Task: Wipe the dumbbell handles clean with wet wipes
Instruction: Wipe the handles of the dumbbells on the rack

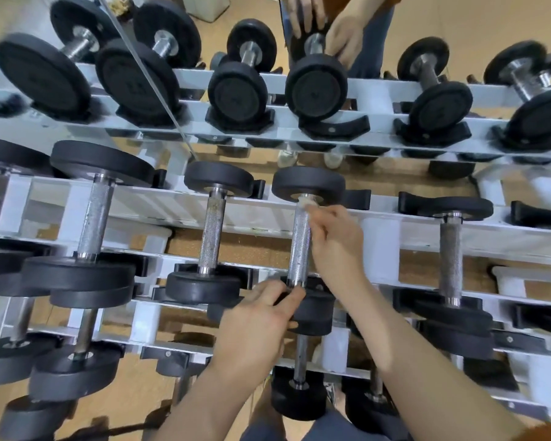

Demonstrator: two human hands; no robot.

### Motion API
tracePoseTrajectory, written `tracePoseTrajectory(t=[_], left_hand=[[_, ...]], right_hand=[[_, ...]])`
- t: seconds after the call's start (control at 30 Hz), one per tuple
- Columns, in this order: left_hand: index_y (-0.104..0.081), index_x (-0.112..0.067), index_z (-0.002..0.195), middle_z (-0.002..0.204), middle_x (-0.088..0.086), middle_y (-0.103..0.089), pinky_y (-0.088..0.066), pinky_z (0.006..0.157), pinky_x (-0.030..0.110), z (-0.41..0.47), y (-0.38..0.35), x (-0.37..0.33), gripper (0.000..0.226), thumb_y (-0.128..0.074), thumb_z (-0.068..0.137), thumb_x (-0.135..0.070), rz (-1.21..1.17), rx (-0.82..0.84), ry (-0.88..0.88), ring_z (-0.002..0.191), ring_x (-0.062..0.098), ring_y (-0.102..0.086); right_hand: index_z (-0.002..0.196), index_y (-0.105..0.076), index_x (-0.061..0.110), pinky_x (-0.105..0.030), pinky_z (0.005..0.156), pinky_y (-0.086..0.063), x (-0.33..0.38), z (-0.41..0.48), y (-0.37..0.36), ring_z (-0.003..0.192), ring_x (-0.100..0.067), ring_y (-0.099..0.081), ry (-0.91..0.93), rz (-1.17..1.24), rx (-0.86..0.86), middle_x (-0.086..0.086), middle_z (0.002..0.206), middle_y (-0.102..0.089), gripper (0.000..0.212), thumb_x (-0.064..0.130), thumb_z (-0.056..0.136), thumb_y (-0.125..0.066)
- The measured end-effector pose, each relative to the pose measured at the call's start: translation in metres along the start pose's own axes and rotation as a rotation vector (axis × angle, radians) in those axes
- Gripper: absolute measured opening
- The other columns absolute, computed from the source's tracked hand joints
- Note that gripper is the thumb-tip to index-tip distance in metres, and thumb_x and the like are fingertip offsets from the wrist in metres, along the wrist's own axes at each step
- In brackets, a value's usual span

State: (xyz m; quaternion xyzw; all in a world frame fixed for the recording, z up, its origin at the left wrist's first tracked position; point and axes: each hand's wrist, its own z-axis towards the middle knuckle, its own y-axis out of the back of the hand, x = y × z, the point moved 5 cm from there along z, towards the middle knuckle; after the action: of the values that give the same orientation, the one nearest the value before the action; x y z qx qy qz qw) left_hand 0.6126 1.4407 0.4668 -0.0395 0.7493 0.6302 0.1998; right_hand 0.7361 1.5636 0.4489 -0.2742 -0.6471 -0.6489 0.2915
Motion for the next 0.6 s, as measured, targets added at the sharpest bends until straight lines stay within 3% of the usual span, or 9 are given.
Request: tracePoseTrajectory(t=[0.1, 0.2, 0.27, 0.4, 0.5, 0.6], left_hand=[[-0.068, -0.026, 0.111, 0.093, -0.002, -0.062, -0.048, 0.034, 0.030, 0.002, 0.001, -0.009, 0.076, -0.088, 0.039, -0.010, 0.063, -0.004, 0.031, 0.081, 0.019, -0.066], [-0.073, -0.022, 0.102, 0.085, 0.000, -0.063, -0.043, 0.031, 0.028, 0.008, 0.001, -0.027, 0.068, -0.088, 0.037, -0.013, 0.150, -0.020, -0.007, 0.076, 0.021, -0.067], [-0.075, -0.019, 0.100, 0.084, 0.002, -0.066, -0.042, 0.032, 0.028, 0.015, -0.009, -0.044, 0.065, -0.087, 0.036, -0.014, 0.210, -0.037, -0.044, 0.077, 0.023, -0.069], [-0.074, -0.019, 0.101, 0.088, 0.000, -0.069, -0.050, 0.047, 0.025, 0.028, -0.037, -0.085, 0.055, -0.084, 0.048, -0.018, 0.188, -0.072, -0.164, 0.081, 0.019, -0.068], [-0.074, -0.021, 0.095, 0.093, 0.000, -0.070, -0.055, 0.057, 0.027, 0.030, -0.038, -0.086, 0.047, -0.083, 0.050, -0.014, 0.051, -0.119, -0.159, 0.084, 0.018, -0.068], [-0.073, -0.020, 0.103, 0.112, 0.002, -0.067, -0.057, 0.076, 0.032, 0.017, -0.037, -0.057, 0.044, -0.082, 0.062, -0.007, -0.189, -0.142, -0.094, 0.100, 0.021, -0.065]], right_hand=[[0.104, -0.075, 0.012, -0.001, 0.081, -0.036, -0.008, -0.042, -0.001, 0.088, -0.010, -0.060, 0.126, 0.024, 0.177, -0.001, 0.099, -0.067, 0.023, 0.000, 0.088, -0.063], [0.104, -0.075, 0.015, -0.012, 0.086, -0.045, -0.014, -0.041, 0.009, 0.091, -0.011, -0.063, 0.126, 0.035, 0.340, 0.003, 0.099, -0.069, 0.022, 0.003, 0.089, -0.064], [0.113, -0.070, 0.021, -0.016, 0.088, -0.044, -0.018, -0.022, 0.018, 0.094, -0.008, -0.060, 0.060, 0.056, 0.315, 0.008, 0.100, -0.066, 0.024, 0.012, 0.093, -0.060], [0.107, -0.072, 0.018, -0.018, 0.087, -0.042, -0.040, -0.003, 0.029, 0.090, -0.010, -0.057, -0.022, -0.006, 0.183, 0.005, 0.096, -0.060, 0.019, 0.013, 0.092, -0.062], [0.096, -0.077, 0.015, -0.025, 0.093, -0.047, -0.057, -0.029, 0.032, 0.093, -0.013, -0.062, -0.026, -0.019, 0.359, 0.003, 0.097, -0.065, 0.017, 0.005, 0.087, -0.066], [0.092, -0.078, 0.013, -0.018, 0.086, -0.046, -0.043, -0.048, 0.031, 0.089, -0.013, -0.064, 0.159, -0.032, 0.500, 0.001, 0.094, -0.069, 0.019, 0.000, 0.086, -0.065]])
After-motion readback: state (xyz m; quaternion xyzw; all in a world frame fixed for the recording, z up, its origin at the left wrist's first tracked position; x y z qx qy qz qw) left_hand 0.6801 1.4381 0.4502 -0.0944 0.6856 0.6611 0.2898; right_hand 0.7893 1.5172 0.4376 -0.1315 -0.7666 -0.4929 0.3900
